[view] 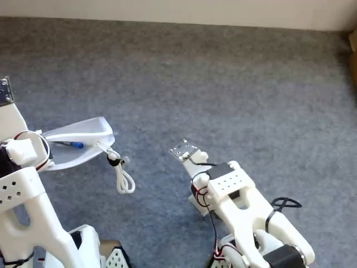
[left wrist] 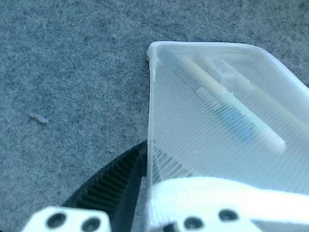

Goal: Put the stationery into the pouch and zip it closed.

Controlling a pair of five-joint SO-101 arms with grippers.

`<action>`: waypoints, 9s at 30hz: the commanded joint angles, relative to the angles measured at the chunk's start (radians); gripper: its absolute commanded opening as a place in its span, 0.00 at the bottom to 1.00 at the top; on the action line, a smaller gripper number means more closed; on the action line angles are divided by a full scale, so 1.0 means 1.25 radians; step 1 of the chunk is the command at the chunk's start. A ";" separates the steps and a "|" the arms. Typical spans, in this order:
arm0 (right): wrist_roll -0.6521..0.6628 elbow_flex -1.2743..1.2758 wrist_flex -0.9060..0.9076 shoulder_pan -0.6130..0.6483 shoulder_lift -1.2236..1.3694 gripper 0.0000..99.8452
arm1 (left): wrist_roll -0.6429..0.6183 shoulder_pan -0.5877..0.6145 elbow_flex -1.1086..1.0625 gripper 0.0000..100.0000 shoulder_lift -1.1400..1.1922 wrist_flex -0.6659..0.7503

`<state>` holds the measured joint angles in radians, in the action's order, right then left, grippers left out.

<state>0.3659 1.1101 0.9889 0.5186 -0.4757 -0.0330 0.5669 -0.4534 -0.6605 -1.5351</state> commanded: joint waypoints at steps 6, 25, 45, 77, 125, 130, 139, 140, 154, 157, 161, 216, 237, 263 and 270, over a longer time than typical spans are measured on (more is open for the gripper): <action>0.006 -0.030 0.046 -0.003 -0.088 0.00 | -0.004 -0.015 -0.001 0.01 0.003 0.007; 0.005 0.158 0.061 -0.067 -0.525 0.00 | -0.118 -0.334 0.256 0.01 0.010 -0.177; -0.209 0.078 0.061 -0.282 -0.555 0.00 | -0.195 -0.497 0.269 0.01 0.074 -0.179; -0.338 -0.431 -0.179 0.149 -0.555 0.00 | -0.194 -0.435 0.266 0.01 0.168 -0.179; -0.173 0.185 -0.897 0.278 -0.558 0.20 | -0.193 -0.386 0.263 0.01 0.169 -0.179; -0.173 0.170 -0.878 0.277 -0.645 0.20 | -0.193 -0.387 0.247 0.01 0.169 -0.179; -0.174 0.075 -0.477 0.271 -0.871 0.20 | -0.191 -0.387 0.249 0.01 0.169 -0.179; -0.174 0.061 -0.424 0.271 -0.894 0.20 | -0.191 -0.387 0.249 0.01 0.169 -0.179; -0.351 -0.046 -0.105 0.214 -0.997 0.20 | -0.191 -0.387 0.247 0.01 0.169 -0.179; -0.365 -0.044 -0.074 0.207 -0.994 0.20 | -0.191 -0.386 0.247 0.01 0.169 -0.179; -0.339 0.008 -0.061 0.207 -0.996 0.20 | -0.191 -0.386 0.246 0.01 0.169 -0.179; -0.327 0.051 -0.068 0.207 -0.999 0.17 | -0.190 -0.388 0.217 0.01 0.169 -0.176; -0.265 0.046 0.066 0.208 -1.088 0.01 | -0.123 -0.387 0.224 0.01 0.163 -0.174; -0.156 0.047 0.180 0.342 -1.088 0.01 | 0.136 -0.776 0.490 0.24 0.169 -0.064; -0.156 0.047 0.181 0.342 -1.088 0.01 | 0.243 -0.905 0.476 0.24 0.165 -0.061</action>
<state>0.1588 1.2175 1.2083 0.9375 -1.8290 0.2279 -0.4979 0.1143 -0.4503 -1.6303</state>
